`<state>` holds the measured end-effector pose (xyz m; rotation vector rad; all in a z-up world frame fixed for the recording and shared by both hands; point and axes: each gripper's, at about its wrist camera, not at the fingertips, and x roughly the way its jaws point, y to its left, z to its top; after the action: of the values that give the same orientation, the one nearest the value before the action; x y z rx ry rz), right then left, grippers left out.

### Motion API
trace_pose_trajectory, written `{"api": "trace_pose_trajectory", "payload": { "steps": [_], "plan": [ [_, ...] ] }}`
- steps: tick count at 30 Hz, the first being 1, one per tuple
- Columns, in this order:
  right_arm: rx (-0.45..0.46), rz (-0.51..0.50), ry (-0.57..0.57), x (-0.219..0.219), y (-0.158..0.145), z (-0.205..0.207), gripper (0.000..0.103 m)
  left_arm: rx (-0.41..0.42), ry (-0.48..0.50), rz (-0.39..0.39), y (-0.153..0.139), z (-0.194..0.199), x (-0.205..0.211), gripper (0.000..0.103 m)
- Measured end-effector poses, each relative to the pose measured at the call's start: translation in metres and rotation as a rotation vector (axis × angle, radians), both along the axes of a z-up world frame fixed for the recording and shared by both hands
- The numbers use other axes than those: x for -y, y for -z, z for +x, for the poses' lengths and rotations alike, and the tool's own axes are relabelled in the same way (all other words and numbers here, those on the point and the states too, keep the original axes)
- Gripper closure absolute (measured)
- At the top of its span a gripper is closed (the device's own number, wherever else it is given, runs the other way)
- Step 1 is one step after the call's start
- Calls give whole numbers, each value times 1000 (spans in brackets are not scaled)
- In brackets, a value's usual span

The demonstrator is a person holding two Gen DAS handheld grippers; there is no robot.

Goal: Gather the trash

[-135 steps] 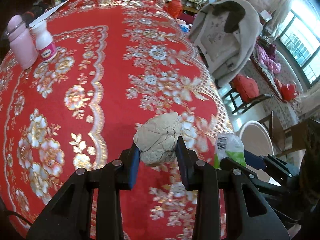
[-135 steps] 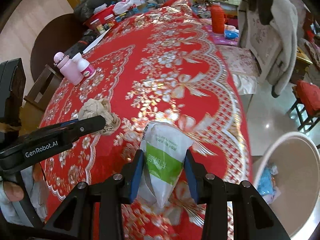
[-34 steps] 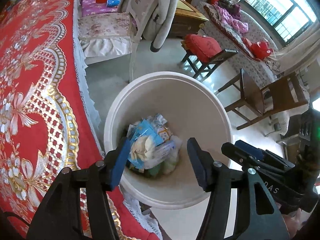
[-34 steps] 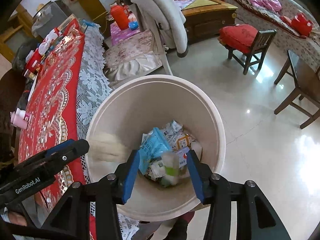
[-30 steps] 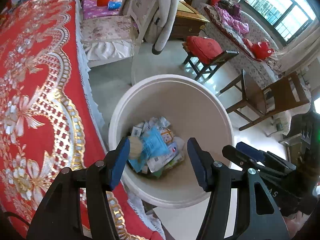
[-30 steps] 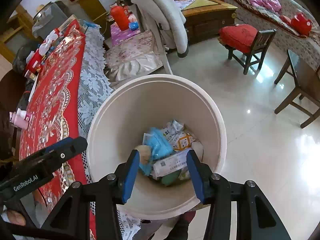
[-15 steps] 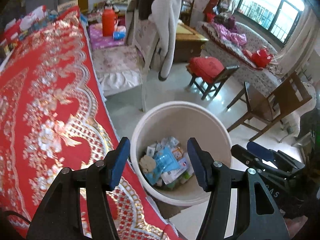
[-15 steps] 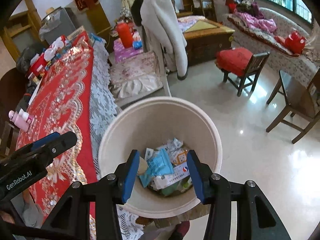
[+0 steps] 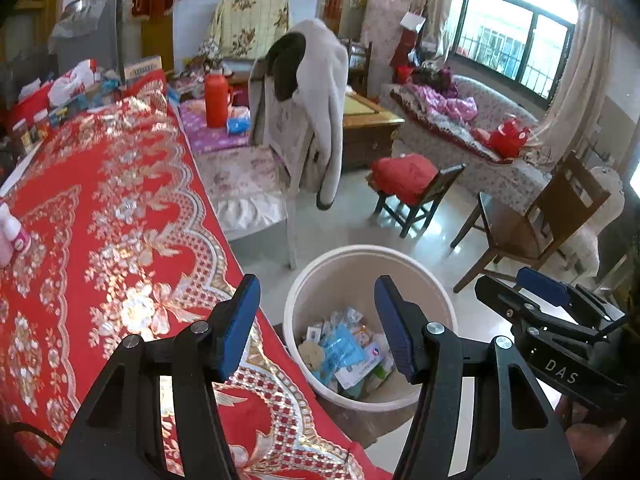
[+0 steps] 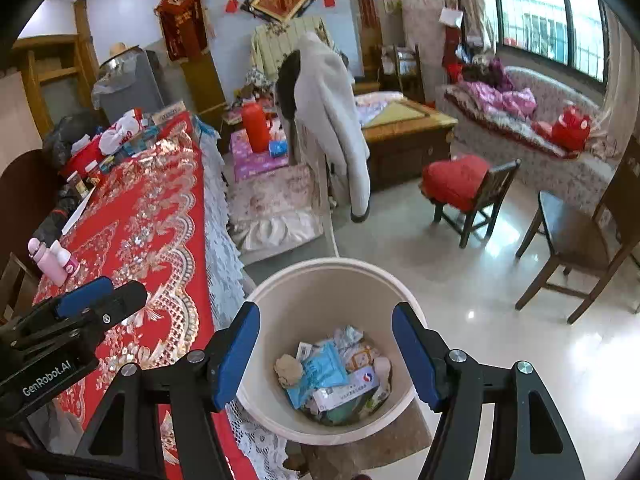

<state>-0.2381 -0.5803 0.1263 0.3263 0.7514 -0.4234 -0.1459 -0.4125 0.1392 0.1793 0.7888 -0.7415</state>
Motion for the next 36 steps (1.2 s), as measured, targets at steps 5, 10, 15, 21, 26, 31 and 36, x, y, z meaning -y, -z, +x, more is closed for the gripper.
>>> {"api": "trace_pose_trajectory", "payload": {
  "steps": [5,10,15,21,26,31,36],
  "plan": [
    [31,-28,8,-10,-9,-5,36,21,3,-16,-8,0,-9,45],
    [59,-60,19,-17,-16,-7,29,23,4,-27,-9,1,-14,45],
    [66,-59,23,-20,-18,-4,29,34,2,-23,-12,1,-15,45],
    [61,-61,20,-20,-18,-4,29,32,-1,-26,-13,1,-15,45],
    [60,-59,21,-21,-19,-4,29,26,-1,-20,-11,2,-14,45],
    [58,-61,18,-20,-19,-1,29,22,-8,-20,-8,3,-13,45],
    [56,-63,14,-19,-18,1,29,17,-18,-18,-6,8,-13,45]
  ]
}}
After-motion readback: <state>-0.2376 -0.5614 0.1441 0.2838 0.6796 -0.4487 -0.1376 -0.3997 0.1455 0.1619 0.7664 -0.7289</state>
